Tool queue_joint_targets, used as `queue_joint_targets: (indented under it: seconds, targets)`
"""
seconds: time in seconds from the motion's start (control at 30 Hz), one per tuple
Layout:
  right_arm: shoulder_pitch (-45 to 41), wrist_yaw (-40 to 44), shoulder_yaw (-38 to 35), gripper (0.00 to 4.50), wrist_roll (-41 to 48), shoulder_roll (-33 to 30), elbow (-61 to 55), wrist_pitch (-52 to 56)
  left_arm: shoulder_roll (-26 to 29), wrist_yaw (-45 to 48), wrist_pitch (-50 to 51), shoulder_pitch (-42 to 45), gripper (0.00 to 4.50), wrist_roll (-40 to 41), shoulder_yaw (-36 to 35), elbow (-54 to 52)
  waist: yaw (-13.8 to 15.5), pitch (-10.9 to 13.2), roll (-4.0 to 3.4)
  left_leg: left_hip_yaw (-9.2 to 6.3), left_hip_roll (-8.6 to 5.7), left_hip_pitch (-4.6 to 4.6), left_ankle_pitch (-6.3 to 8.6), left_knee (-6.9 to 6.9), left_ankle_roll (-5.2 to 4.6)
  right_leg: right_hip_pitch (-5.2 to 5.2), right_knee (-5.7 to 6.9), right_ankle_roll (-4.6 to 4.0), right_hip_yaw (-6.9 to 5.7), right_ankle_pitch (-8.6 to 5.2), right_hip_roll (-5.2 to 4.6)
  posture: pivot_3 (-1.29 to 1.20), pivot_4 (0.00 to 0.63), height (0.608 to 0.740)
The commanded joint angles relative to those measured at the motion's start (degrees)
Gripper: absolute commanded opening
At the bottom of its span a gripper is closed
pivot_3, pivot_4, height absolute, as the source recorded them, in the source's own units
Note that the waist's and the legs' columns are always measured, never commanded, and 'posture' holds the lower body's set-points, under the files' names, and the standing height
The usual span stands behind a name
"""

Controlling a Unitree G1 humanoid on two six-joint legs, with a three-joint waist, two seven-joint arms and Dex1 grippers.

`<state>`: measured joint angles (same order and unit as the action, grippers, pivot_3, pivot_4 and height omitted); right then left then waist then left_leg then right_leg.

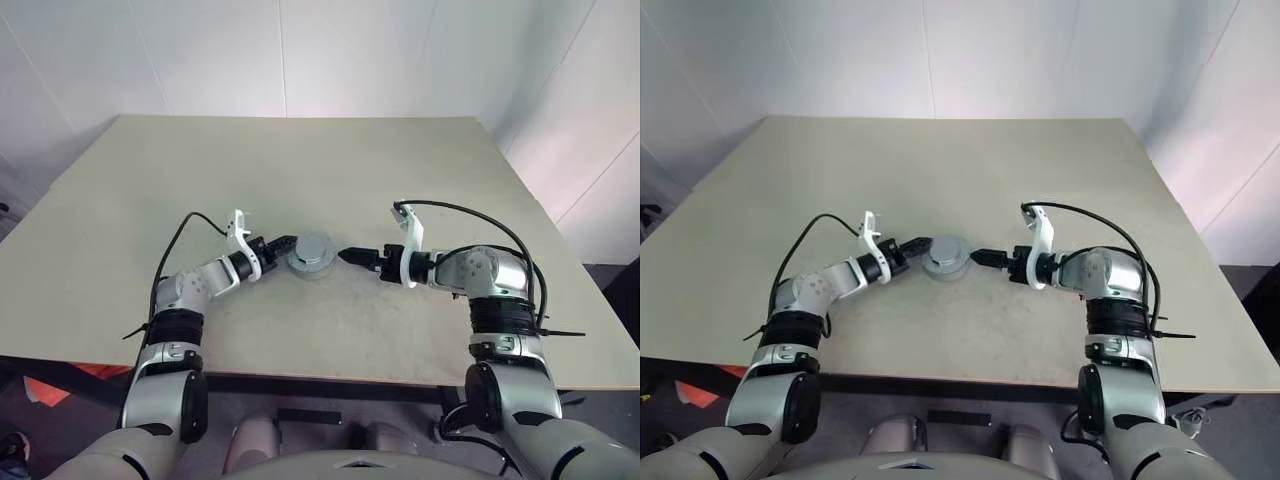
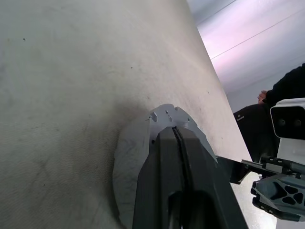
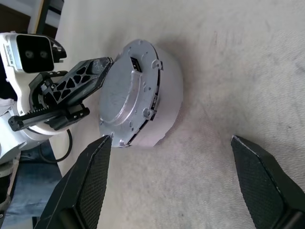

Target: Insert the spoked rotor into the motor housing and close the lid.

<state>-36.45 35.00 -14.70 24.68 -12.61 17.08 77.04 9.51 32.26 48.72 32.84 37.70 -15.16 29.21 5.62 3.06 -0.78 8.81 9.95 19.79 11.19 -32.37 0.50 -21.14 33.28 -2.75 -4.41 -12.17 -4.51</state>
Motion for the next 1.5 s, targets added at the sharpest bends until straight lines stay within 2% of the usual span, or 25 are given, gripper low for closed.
queue_joint_targets:
  seconds: [0.03, 0.4, 0.67, 0.87, 0.97, 1.13, 1.17, 1.5]
  targets:
    - [-1.0, -4.0, -2.3, 4.49, 1.7, 3.3, 2.7, 5.5, 0.9, -1.0, -0.3, -0.2, 0.00, -1.5, -0.1, 1.6, -0.1, 0.0, 0.01, 0.00, 0.00, -0.05, -0.12, 0.07, 0.21, 0.01, 0.00, 0.07, 0.00, -0.04, 0.00, 0.00, 0.000, 0.740]
    - [-4.7, -9.7, -2.9, 4.49, 2.2, 12.8, 7.6, 3.5, 1.9, -2.1, -1.3, -0.3, 0.00, -1.1, -2.2, 1.1, -1.3, 0.0, 0.08, 0.13, 0.28, -0.33, -0.51, 0.87, 0.88, -0.01, 0.01, -0.11, 0.00, -0.19, 0.28, 0.00, 0.000, 0.740]
    - [-9.7, -11.3, -7.0, 4.49, 3.2, 13.9, 14.4, -0.7, 1.9, -2.5, -1.4, -0.5, 0.00, -1.1, -3.0, 0.5, -1.6, 0.0, 0.08, 0.19, 0.28, -0.49, -0.56, 1.15, 0.96, -0.12, 0.02, -0.32, -0.01, -0.26, 0.30, 0.00, 0.000, 0.740]
    - [-10.7, -11.3, -6.4, 4.49, 4.2, 14.1, 15.7, -1.8, 1.9, -2.6, -1.7, 0.1, 0.00, -1.3, -3.0, 0.9, -1.4, 0.0, 0.08, 0.20, 0.27, -0.37, -0.56, 1.14, 0.95, -0.24, 0.01, -0.59, -0.02, -0.11, 0.30, 0.00, 0.000, 0.740]
    - [-10.4, -10.5, -5.9, 3.93, 4.9, 14.1, 15.0, -1.5, 1.8, -2.7, -1.8, 0.3, 0.00, -1.4, -3.1, 1.1, -1.4, 0.0, 0.08, 0.20, 0.28, -0.20, -0.57, 1.12, 0.95, -0.45, 0.05, -0.65, -0.02, -0.07, 0.30, 0.00, 0.000, 0.740]
    - [-10.7, -10.0, -6.3, 2.23, 5.9, 13.9, 14.4, -1.3, 2.1, -2.7, -1.8, 0.3, 0.00, -1.6, -3.3, 1.1, -1.1, 0.0, 0.08, 0.19, 0.29, 0.33, -0.60, 0.99, 0.99, -1.13, 0.45, -0.72, -0.03, -0.07, 0.30, 0.00, 0.000, 0.740]
    - [-10.8, -10.0, -6.2, 2.05, 6.2, 13.8, 14.3, -1.3, 2.1, -2.7, -1.8, 0.3, 0.00, -1.6, -3.3, 1.1, -1.0, 0.0, 0.08, 0.20, 0.31, 0.31, -0.61, 0.99, 0.99, -1.12, 0.47, -0.74, -0.04, -0.08, 0.30, 0.00, 0.000, 0.740]
    - [-11.7, -10.7, -6.9, 1.99, 6.2, 12.6, 16.8, -4.0, 1.9, -2.7, -2.8, 0.2, 0.00, -1.7, -3.8, 1.1, -0.2, 0.0, 0.08, 0.20, 0.32, 0.31, -0.62, 0.93, 1.01, -1.12, 0.50, -0.80, -0.07, -0.11, 0.30, 0.00, 0.000, 0.740]
